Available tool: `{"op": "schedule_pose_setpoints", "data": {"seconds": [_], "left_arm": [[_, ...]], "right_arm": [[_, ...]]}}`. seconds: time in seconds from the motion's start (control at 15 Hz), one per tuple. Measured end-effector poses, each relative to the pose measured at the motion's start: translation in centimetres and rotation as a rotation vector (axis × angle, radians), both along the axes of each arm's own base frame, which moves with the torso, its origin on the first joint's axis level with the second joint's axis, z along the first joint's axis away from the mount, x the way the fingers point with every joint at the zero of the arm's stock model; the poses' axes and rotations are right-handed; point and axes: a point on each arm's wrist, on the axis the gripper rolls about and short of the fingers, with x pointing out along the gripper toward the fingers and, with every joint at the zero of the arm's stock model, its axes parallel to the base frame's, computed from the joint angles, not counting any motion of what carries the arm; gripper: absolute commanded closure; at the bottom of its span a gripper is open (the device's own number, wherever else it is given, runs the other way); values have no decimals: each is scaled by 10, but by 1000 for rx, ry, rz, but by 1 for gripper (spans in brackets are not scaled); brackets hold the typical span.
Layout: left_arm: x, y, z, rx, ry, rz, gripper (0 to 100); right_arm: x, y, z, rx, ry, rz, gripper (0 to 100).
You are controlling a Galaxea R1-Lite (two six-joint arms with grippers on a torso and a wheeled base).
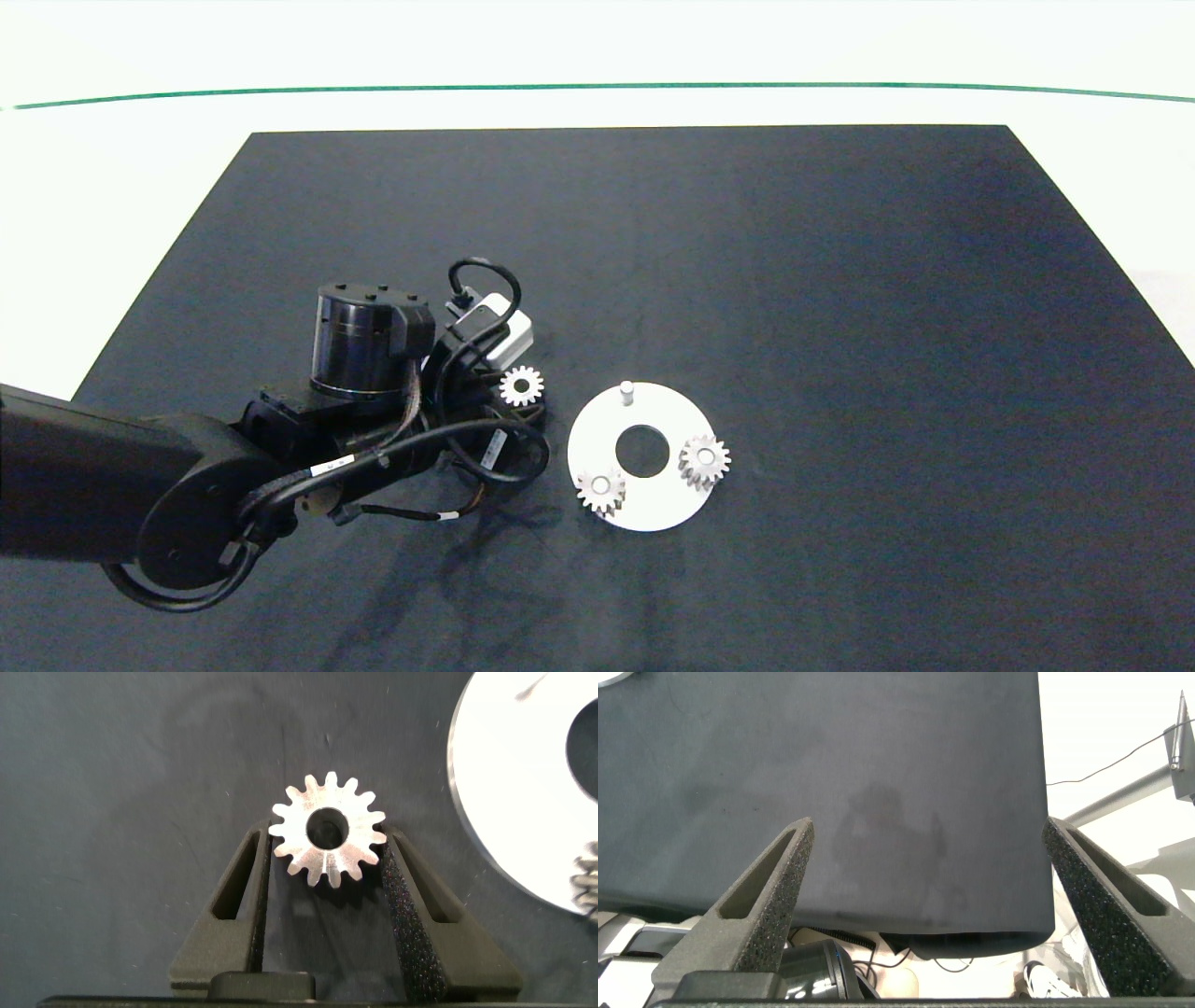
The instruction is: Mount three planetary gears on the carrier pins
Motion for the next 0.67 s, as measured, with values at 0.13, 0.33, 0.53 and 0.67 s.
{"op": "schedule_pose_setpoints", "data": {"seconds": [0.13,0.33,0.53,0.67], "left_arm": [[-2,-2,8,-13,-21,-8,90],[-7,-6,14,-25,-40,-24,90],[-15,-12,18,-32,-46,-54,90],[-24,-21,20,-38,-52,-94,90]], "right_arm": [[0,0,0,0,0,1,0],[0,0,0,0,1,2,0],[0,0,0,1,1,2,0],[0,0,0,1,1,2,0]]}}
